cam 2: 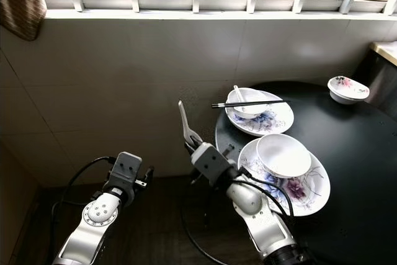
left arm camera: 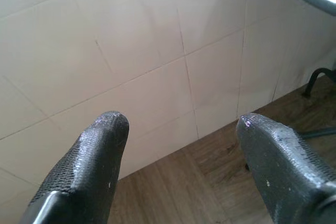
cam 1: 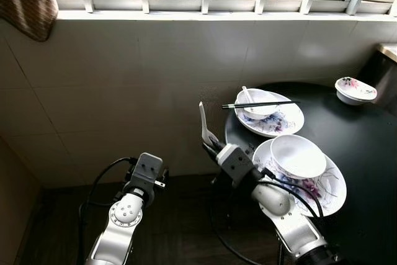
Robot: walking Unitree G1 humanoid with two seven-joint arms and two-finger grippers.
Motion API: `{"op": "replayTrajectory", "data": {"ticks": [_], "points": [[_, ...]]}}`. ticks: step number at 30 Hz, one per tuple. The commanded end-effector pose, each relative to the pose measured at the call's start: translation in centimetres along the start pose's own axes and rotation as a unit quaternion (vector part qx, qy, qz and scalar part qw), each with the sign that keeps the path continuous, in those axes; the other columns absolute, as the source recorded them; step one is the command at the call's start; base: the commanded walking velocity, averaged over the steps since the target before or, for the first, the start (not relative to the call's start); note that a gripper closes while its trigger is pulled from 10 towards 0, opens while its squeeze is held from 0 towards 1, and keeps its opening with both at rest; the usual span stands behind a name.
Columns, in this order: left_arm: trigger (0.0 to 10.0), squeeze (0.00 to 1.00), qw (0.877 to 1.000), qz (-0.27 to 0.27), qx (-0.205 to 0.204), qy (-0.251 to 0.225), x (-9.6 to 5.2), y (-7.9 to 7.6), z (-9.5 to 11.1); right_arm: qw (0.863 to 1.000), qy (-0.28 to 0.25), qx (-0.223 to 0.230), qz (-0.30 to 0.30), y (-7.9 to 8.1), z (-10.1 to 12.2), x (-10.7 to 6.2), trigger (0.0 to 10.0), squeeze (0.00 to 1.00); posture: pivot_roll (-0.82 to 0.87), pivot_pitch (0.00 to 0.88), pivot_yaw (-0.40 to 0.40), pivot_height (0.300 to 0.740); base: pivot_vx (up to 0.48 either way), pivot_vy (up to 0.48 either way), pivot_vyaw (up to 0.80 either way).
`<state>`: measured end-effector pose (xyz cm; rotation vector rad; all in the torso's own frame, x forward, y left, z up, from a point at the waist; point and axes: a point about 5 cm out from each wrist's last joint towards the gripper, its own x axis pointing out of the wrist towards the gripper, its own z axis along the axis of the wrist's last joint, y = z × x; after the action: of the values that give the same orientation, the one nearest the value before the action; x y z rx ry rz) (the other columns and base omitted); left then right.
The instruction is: Kitchen organization
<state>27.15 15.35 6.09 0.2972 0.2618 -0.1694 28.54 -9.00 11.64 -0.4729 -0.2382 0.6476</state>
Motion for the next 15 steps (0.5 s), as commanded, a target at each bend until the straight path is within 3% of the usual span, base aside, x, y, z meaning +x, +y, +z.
{"op": "replayTrajectory", "data": {"ticks": [1, 7, 15], "points": [[10.0, 0.0, 1.0, -0.005, -0.005, 0.002, 0.1, -0.4, -0.1, 1.0, 0.0, -0.01, -0.014, -0.4, 0.3, 0.0, 0.0, 0.0, 0.05, 0.0, -0.051, 0.74, 0.0, 0.0, 0.8], [10.0, 0.0, 1.0, -0.01, -0.002, 0.007, 0.2, -0.4, -0.2, 0.997, 0.012, -0.013, -0.071, -1.5, 0.1, 0.3, 0.0, 0.0, 0.05, 0.0, -0.05, 0.74, 0.0, 0.396, 0.8], [10.0, 0.0, 1.0, -0.006, 0.0, 0.002, 0.2, -0.2, -0.1, 0.996, 0.007, -0.011, -0.089, -1.5, 0.4, 0.8, 0.0, 0.0, 0.06, 0.0, -0.048, 0.74, 0.0, 0.471, 0.8]]}}
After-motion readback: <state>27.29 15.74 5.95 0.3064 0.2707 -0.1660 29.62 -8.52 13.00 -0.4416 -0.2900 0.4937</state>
